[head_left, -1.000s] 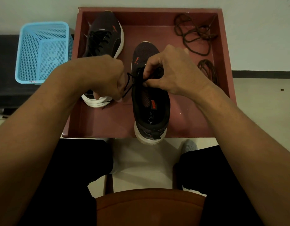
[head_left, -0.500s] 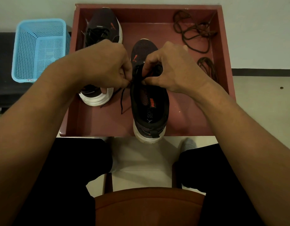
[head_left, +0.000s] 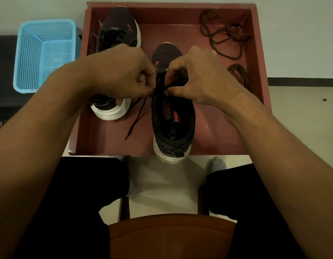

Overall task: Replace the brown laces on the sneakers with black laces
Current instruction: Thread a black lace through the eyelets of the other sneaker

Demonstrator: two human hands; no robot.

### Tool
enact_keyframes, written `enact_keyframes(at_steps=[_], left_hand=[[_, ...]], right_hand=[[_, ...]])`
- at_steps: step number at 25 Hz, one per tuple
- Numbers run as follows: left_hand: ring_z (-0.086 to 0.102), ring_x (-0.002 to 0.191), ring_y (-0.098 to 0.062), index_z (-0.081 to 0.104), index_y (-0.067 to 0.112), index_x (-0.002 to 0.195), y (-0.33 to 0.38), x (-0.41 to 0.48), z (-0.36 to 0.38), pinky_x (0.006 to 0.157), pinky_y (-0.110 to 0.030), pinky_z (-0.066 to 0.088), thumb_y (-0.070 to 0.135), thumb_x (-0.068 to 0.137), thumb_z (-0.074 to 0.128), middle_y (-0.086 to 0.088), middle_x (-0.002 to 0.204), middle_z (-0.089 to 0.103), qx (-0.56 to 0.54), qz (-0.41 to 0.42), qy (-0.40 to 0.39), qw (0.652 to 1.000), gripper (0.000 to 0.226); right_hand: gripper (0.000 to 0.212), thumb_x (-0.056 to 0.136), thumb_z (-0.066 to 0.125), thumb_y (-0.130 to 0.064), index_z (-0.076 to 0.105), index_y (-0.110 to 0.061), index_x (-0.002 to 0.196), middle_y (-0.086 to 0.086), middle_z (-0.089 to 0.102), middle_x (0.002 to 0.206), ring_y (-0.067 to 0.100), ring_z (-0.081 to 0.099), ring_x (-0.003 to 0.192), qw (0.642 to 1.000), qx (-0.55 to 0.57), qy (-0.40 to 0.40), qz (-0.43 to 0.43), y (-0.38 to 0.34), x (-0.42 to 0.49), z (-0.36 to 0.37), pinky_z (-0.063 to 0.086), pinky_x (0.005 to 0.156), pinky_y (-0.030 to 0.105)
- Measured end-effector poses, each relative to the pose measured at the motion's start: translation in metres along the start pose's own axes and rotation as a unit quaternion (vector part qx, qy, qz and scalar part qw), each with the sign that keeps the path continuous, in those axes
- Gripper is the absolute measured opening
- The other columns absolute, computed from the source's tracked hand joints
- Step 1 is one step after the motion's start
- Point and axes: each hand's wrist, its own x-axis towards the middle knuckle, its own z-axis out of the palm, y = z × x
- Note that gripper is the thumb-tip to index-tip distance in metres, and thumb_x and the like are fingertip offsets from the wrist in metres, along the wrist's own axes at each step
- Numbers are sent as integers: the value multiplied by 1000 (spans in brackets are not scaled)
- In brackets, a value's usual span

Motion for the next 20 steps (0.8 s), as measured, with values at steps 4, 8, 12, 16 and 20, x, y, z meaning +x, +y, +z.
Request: enact_keyframes(at_steps=[4, 8, 12, 16, 20], left_hand=[[66, 51, -1, 70, 32, 76, 1, -1, 0, 66, -22, 47, 22, 92, 74, 23, 54, 64, 44, -57, -123, 990, 20], [70, 49, -10, 75, 32, 83, 3, -4, 0, 79, -34, 59, 25, 93, 74, 12, 59, 71, 26, -64, -155, 986, 12], [72, 53, -10, 73, 34, 92, 2, -4, -2, 77, -30, 57, 30, 93, 75, 14, 64, 73, -34, -22, -60, 997, 4], [67, 50, 3, 74, 28, 91, 7, -4, 1, 69, -12, 50, 22, 94, 75, 11, 64, 74, -65, -30, -42, 997, 6], [74, 57, -7, 73, 20, 88, 15, -5, 1, 66, -23, 61, 14, 95, 71, 4, 71, 78, -116, -48, -46, 991, 10]], right_hand=[[20, 80, 87, -44, 79, -35, 96, -21, 71, 90, 7, 64, 102, 1000, 13, -6, 4, -4, -2, -1, 49, 102, 53], [21, 80, 88, -42, 79, -35, 98, -18, 74, 94, 5, 65, 102, 1000, 13, -13, 1, -8, -5, -2, 49, 103, 51], [26, 80, 88, -40, 77, -30, 102, -16, 68, 97, -4, 58, 87, 1000, 9, -27, -10, -7, -4, -5, 49, 90, 17], [51, 77, 87, -48, 58, -25, 111, -11, 64, 105, -1, 57, 86, 993, 43, -62, 95, 1, -15, -27, 45, 72, 17], [40, 84, 84, -32, 53, -24, 107, -1, 75, 75, 10, 72, 63, 967, 111, -146, 177, 4, -21, -31, 56, 60, 29]])
